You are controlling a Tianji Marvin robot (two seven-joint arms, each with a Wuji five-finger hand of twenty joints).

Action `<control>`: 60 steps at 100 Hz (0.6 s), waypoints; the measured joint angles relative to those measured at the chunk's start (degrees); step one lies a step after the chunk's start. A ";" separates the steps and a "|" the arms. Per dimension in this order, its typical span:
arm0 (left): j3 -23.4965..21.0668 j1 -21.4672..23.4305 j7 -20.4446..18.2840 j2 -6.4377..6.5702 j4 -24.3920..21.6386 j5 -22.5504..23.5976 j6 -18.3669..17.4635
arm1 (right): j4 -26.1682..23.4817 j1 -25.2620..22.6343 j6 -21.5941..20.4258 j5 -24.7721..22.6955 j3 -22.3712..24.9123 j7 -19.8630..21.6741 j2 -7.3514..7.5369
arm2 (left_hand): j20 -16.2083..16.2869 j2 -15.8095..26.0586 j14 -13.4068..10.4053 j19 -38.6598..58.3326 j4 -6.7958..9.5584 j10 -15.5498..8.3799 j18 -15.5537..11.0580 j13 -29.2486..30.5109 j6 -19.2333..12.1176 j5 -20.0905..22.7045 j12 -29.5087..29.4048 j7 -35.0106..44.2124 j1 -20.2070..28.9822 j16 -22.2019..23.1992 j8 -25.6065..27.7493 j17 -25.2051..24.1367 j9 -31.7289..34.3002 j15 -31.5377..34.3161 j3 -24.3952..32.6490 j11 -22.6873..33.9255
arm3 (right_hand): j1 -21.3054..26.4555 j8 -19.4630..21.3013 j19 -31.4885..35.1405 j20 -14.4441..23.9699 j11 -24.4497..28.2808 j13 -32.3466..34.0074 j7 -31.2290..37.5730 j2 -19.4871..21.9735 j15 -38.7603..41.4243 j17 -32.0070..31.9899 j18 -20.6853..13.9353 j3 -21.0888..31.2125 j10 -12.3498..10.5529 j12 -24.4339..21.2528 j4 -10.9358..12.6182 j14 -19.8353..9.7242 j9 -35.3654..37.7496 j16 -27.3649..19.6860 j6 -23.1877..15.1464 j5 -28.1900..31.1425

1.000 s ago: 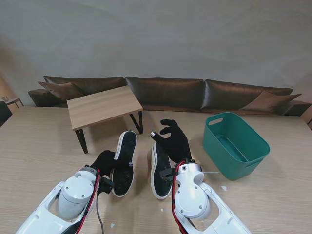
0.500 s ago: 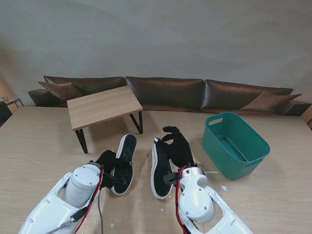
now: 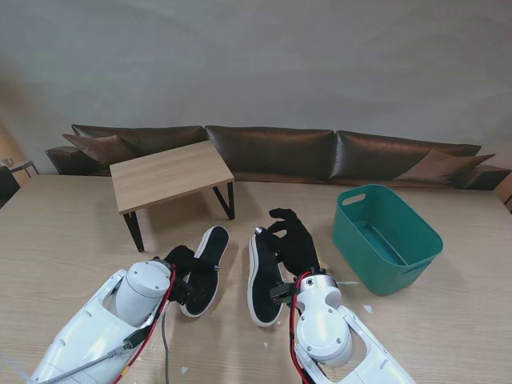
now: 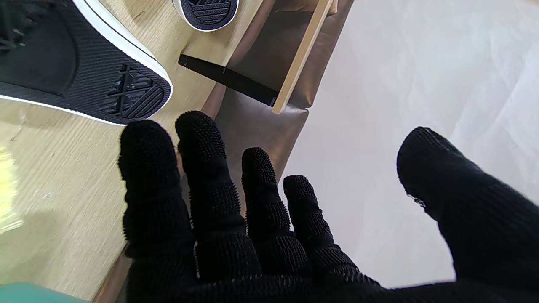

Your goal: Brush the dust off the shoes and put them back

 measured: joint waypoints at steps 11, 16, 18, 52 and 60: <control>0.26 -0.32 -0.44 0.05 -0.01 0.68 0.66 | 0.03 -0.03 0.00 0.24 0.06 0.18 0.00 | 1.69 0.54 0.67 0.00 0.00 0.01 0.52 -1.30 0.02 -0.01 -0.08 -3.82 -1.53 0.02 0.48 -1.04 -0.63 1.06 2.27 0.51 | 0.00 0.00 0.00 0.00 0.00 0.00 0.00 0.00 0.07 0.00 0.00 0.00 0.00 0.00 0.00 0.00 0.00 0.00 0.00 0.00; 0.46 -0.42 -0.89 0.19 -0.13 1.59 1.01 | 0.03 -0.04 0.00 0.35 0.09 0.31 0.02 | 1.95 1.00 0.68 0.00 0.00 -0.10 0.53 -1.48 0.02 -0.01 -0.08 -5.23 -2.44 0.06 0.51 -1.35 -0.64 1.12 3.22 0.92 | 0.00 0.00 0.00 0.00 0.00 0.00 0.00 0.00 0.07 0.00 0.00 0.00 0.00 0.00 0.00 0.00 0.00 0.00 0.00 0.00; 0.55 -0.45 -1.12 0.27 -0.21 2.04 1.18 | 0.03 -0.05 0.00 0.37 0.10 0.34 0.02 | 2.45 1.02 1.02 -0.01 0.00 -0.16 0.56 -2.43 0.02 -0.01 -0.08 -5.82 -3.05 0.06 0.90 -1.79 -0.64 1.70 3.86 0.95 | 0.00 0.00 0.00 0.00 0.00 0.00 0.00 0.00 0.07 0.00 0.00 0.00 0.00 0.00 0.00 0.00 0.00 0.00 0.00 0.00; 1.30 -0.97 -3.81 1.44 -1.02 5.06 2.47 | 0.07 -0.07 -0.04 0.63 0.15 0.43 0.04 | 1.24 3.12 3.54 -7.87 0.16 -2.05 0.55 -10.79 -1.69 -0.02 -1.19 -10.33 -5.90 -3.59 -0.82 -11.50 -2.42 -8.73 6.70 0.77 | 0.00 0.00 0.00 0.00 0.00 0.00 0.00 0.00 0.09 0.00 0.00 0.00 0.00 0.00 0.00 0.00 0.00 0.00 0.00 0.00; 1.48 -1.19 -4.60 1.68 -1.37 5.32 3.26 | 0.08 -0.07 -0.05 0.72 0.17 0.48 0.04 | -0.14 3.67 3.54 -9.89 0.81 -2.09 0.55 -12.19 -1.82 -0.02 -2.02 -11.77 -5.95 -4.30 -1.58 -12.79 -3.49 -10.47 6.69 0.77 | 0.00 0.00 0.00 0.00 0.00 0.00 0.00 0.00 0.09 0.00 0.00 0.00 0.00 0.00 0.00 0.00 0.00 0.00 0.00 0.00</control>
